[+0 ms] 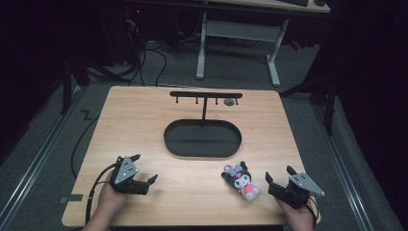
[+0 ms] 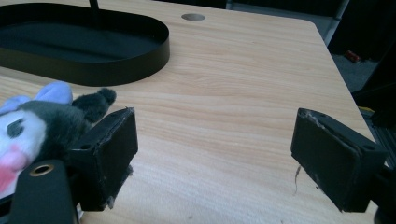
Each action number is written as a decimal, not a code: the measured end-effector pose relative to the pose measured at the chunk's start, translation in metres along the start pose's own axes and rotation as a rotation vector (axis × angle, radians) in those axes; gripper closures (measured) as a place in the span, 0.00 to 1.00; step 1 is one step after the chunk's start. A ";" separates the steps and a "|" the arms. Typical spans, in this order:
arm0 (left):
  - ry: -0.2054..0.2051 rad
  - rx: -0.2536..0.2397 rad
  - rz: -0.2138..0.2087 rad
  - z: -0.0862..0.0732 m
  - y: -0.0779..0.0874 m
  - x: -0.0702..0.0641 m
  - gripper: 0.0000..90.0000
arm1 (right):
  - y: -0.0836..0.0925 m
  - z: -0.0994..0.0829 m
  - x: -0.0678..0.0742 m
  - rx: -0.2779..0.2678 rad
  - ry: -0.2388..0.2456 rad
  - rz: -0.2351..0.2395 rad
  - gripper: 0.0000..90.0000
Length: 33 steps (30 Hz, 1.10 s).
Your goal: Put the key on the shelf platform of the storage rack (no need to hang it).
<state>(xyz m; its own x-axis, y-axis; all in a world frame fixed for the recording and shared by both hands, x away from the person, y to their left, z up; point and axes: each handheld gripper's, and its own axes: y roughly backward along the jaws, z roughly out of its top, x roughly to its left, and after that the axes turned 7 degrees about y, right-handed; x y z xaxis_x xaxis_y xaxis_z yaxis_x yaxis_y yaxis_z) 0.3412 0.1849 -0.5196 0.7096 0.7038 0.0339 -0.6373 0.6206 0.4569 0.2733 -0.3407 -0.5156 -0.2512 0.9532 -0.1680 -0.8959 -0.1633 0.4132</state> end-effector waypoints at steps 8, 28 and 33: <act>0.031 -0.003 0.031 -0.013 0.024 0.006 0.06 | -0.017 0.010 0.001 -0.004 -0.002 0.018 0.17; 0.042 0.005 0.042 -0.021 0.037 0.009 0.04 | -0.030 0.021 0.008 -0.006 0.002 0.042 0.17; 0.032 0.005 0.029 -0.018 0.031 0.007 0.04 | -0.026 0.020 0.009 0.011 0.028 0.044 0.17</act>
<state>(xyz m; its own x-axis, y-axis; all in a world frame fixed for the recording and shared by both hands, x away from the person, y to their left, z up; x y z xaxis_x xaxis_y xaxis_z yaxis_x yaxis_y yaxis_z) 0.3213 0.2156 -0.5210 0.6810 0.7320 0.0185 -0.6557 0.5984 0.4605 0.3021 -0.3228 -0.5099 -0.3006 0.9376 -0.1747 -0.8799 -0.2019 0.4301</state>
